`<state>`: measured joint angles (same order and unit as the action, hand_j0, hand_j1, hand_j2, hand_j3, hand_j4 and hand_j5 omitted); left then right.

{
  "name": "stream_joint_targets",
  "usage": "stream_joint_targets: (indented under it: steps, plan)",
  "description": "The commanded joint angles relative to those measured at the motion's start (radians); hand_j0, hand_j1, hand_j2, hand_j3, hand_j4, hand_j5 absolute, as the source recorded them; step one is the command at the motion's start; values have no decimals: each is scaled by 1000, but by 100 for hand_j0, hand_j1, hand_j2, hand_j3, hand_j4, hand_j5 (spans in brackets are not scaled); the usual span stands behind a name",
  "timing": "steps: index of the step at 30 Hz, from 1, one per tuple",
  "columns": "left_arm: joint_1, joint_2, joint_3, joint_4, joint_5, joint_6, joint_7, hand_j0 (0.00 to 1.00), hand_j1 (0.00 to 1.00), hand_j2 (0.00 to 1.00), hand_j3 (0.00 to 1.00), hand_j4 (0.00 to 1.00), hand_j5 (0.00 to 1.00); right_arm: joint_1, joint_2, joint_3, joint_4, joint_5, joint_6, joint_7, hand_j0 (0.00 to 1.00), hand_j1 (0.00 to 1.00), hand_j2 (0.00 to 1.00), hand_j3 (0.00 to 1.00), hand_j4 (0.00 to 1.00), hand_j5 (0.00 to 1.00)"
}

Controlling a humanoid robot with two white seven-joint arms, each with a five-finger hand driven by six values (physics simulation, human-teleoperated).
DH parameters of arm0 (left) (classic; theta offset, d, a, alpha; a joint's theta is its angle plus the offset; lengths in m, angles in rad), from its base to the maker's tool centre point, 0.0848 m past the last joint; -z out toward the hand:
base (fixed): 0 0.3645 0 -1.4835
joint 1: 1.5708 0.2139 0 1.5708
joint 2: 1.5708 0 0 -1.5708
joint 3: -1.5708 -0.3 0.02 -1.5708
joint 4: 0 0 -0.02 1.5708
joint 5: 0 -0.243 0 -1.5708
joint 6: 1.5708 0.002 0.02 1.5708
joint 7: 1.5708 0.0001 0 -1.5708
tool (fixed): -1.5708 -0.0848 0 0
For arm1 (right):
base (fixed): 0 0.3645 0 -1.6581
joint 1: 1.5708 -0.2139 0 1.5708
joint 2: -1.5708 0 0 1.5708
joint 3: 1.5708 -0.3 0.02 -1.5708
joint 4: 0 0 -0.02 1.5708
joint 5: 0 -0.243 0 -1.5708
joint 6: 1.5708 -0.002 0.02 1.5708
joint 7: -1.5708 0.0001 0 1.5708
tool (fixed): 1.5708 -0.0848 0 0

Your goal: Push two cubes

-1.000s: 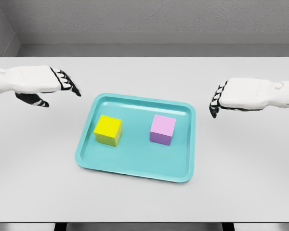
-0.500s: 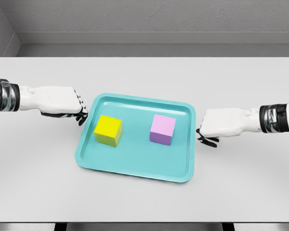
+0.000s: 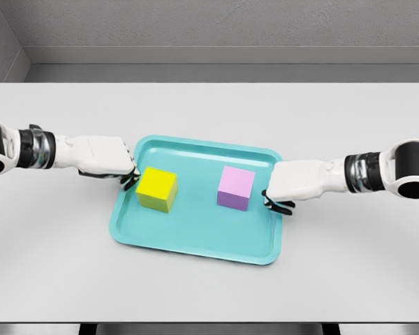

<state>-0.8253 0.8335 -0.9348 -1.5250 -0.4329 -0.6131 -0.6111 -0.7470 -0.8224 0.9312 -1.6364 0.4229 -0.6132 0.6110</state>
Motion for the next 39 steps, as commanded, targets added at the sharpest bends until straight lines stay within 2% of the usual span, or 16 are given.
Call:
stream_joint_targets:
  steps: [1, 6, 9, 11, 14, 21, 23, 24, 29, 33, 37, 39]
  plan:
    - [0, -31, -10, 2, -16, 2, 0, 33, 33, 33, 33, 33, 33, 0, 15, 5, 27, 14, 2, 0, 3, 3, 3, 3, 3, 3]
    - [0, -40, -16, 6, -30, 2, 0, 33, 33, 33, 33, 33, 33, -2, 34, 5, 37, 19, 2, 0, 5, 5, 5, 5, 5, 5]
    - [-2, -82, -16, 46, -46, 2, 0, 33, 33, 33, 33, 33, 33, -9, 35, 21, 37, 19, 2, 0, 5, 5, 5, 5, 5, 5]
    - [-2, -88, -16, 55, -46, 2, 0, 33, 33, 33, 33, 33, 33, -12, 52, 24, 63, 20, 2, 0, 5, 5, 5, 5, 5, 5]
    - [-5, -117, -16, 88, -47, 2, 0, 33, 33, 33, 33, 33, 33, -21, 71, 26, 66, 34, 2, 0, 5, 5, 5, 5, 5, 5]
    - [-5, -157, -16, 103, -46, 2, 0, 33, 33, 33, 33, 33, 33, -37, 121, 51, 67, 53, 2, 0, 6, 6, 6, 6, 6, 6]
    - [-26, -151, -2, 192, -38, 2, 0, 34, 34, 34, 34, 34, 34, -51, 137, 77, 69, 53, 2, 0, 6, 6, 6, 6, 6, 6]
    - [-31, -148, -2, 203, -33, 2, 0, 34, 34, 34, 34, 34, 34, -52, 140, 81, 69, 54, 2, 0, 6, 6, 6, 6, 6, 6]
    - [-31, -142, -1, 206, -9, 2, 0, 34, 34, 34, 34, 34, 34, -71, 129, 60, 70, 50, 2, 0, 7, 7, 7, 7, 7, 7]
    - [-31, -142, -2, 203, -4, 2, 0, 35, 35, 35, 35, 35, 35, -58, 75, -11, 70, 39, 2, 0, 7, 7, 7, 7, 7, 7]
    - [-34, -140, -4, 198, 22, 2, 0, 37, 37, 37, 37, 37, 37, -32, 51, 5, 72, 40, 2, 0, 7, 7, 7, 7, 7, 7]
    - [-35, -134, -4, 197, 77, 2, 0, 38, 38, 38, 38, 38, 38, -31, 60, 47, 113, 43, 2, 0, 7, 7, 7, 7, 7, 7]
